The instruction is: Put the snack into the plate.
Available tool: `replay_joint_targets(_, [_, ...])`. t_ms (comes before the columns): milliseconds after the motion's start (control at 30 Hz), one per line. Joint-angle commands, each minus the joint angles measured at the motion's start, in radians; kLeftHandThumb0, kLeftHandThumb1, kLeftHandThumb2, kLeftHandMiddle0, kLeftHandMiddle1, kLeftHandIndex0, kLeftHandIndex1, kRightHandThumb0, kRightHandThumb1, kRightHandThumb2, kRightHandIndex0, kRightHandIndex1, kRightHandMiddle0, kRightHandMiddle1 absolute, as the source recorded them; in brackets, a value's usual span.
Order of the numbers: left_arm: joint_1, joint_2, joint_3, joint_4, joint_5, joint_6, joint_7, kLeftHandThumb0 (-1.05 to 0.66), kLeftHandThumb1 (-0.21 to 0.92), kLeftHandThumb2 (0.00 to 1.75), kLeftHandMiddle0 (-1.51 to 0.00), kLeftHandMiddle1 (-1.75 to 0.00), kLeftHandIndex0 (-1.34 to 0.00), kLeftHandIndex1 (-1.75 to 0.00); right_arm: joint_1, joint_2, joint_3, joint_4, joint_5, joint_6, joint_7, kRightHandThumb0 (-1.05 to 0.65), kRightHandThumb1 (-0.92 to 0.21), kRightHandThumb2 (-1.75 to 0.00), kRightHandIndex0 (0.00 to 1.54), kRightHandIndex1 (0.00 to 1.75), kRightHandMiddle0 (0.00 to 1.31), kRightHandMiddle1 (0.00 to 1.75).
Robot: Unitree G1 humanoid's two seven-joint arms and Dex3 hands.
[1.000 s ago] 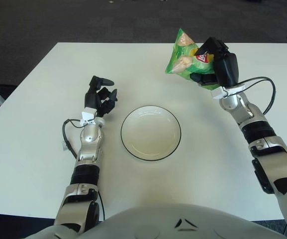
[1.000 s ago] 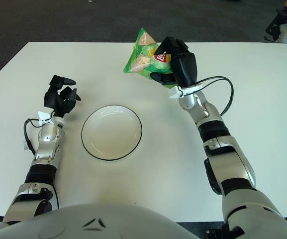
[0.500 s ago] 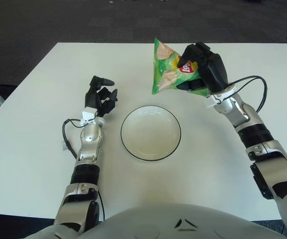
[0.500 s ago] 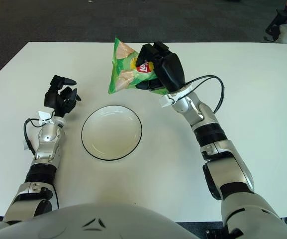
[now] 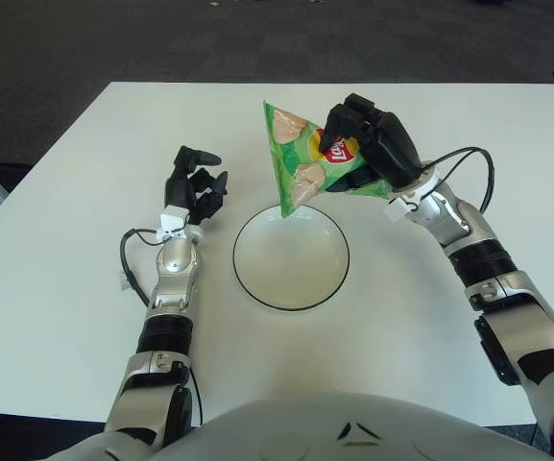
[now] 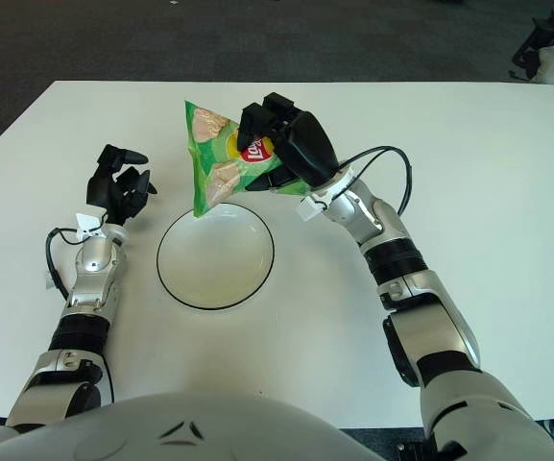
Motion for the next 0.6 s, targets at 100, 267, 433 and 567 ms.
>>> replay_joint_targets(100, [-0.022,0.003,0.001,0.012,0.003,-0.006,0.012,-0.36,0.92,0.33,-0.78,-1.70,-0.41,-1.54,-0.025,-0.017,0.006,0.008,0.079,-0.086,0.099,0.41,-0.51,-1.07,0.46,1.75,0.58,1.75])
replay_joint_targets(267, [-0.026,0.003,0.002,0.017,0.003,-0.008,0.012,-0.36,0.92,0.33,-0.78,-1.70,-0.41,-1.54,-0.025,-0.010,-0.005,0.018,0.118,-0.109,0.156,0.41,-0.50,-1.07,0.46,1.75,0.58,1.75])
replay_joint_targets(433, [-0.029,0.001,0.001,0.023,0.003,-0.009,0.013,-0.36,0.92,0.33,-0.78,-1.70,-0.41,-1.54,-0.030,-0.002,-0.014,0.033,0.109,-0.123,0.174,0.41,-0.49,-1.09,0.47,1.75,0.58,1.75])
replay_joint_targets(567, [-0.031,-0.001,0.000,0.024,0.003,-0.009,0.014,-0.36,0.92,0.33,-0.78,-1.70,-0.41,-1.54,-0.038,0.006,-0.018,0.046,0.093,-0.132,0.174,0.41,-0.48,-1.10,0.48,1.75,0.58,1.75])
